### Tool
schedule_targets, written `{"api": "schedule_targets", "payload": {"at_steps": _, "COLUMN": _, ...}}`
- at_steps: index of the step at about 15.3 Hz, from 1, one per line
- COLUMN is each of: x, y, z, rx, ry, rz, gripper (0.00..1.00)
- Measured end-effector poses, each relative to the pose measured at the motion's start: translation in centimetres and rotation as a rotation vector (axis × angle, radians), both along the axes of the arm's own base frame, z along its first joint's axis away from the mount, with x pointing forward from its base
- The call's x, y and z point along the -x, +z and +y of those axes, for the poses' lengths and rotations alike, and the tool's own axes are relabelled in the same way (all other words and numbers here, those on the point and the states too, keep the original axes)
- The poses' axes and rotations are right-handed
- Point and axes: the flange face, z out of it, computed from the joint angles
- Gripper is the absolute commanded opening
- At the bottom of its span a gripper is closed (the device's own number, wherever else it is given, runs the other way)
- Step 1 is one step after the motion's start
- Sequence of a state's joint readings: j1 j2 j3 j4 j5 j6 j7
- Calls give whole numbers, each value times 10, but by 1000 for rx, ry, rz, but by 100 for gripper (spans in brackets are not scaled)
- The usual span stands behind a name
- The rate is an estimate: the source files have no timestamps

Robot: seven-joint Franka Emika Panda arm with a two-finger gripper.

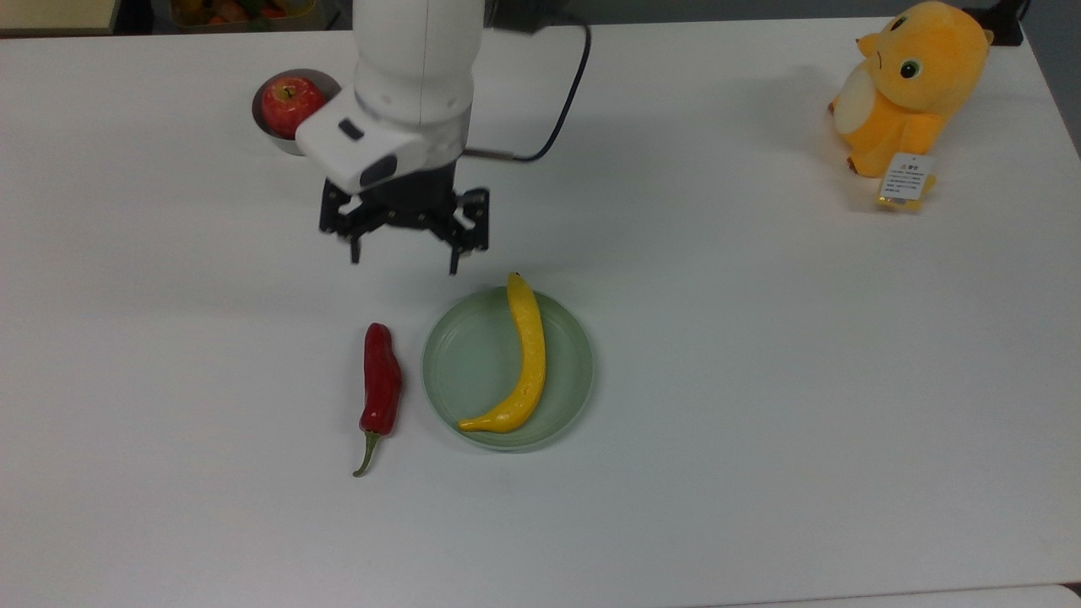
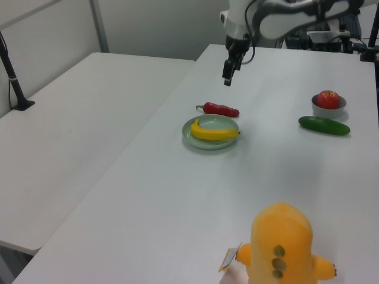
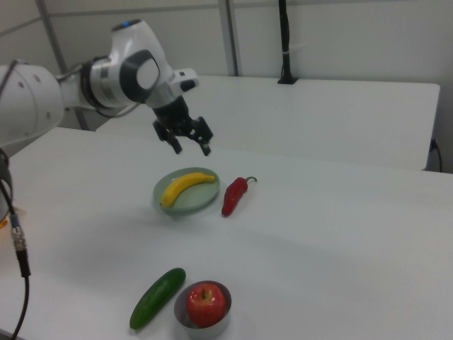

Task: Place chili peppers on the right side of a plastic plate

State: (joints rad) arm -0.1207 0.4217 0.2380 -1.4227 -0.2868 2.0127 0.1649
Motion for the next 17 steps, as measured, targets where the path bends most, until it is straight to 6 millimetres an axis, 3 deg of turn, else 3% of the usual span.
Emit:
{"api": "schedule_targets", "payload": {"at_steps": 4, "x": 38, "y": 39, "z": 35, "rx": -50, "ry": 5, "rz": 91, "gripper": 100}}
{"api": "schedule_targets", "payload": {"at_steps": 7, "x": 75, "y": 51, "z": 70, "rx": -21, "ry": 36, "rz": 138, "gripper": 100}}
{"api": "schedule_targets", "payload": {"at_steps": 9, "x": 97, "y": 58, "z": 79, "rx": -5, "ry": 25, "rz": 138, "gripper": 100}}
{"api": "schedule_targets", "payload": {"at_steps": 12, "x": 126, "y": 86, "z": 63, "rx": -53, "ry": -26, "rz": 112, "gripper": 100}}
{"api": "schedule_targets", "payload": {"at_steps": 14, "x": 140, "y": 117, "z": 32, "rx": -115, "ry": -90, "rz": 67, "gripper": 100}}
{"api": "schedule_targets", "payload": {"at_steps": 17, "x": 150, "y": 133, "z": 15, "rx": -128, "ry": -117, "rz": 39, "gripper": 100}}
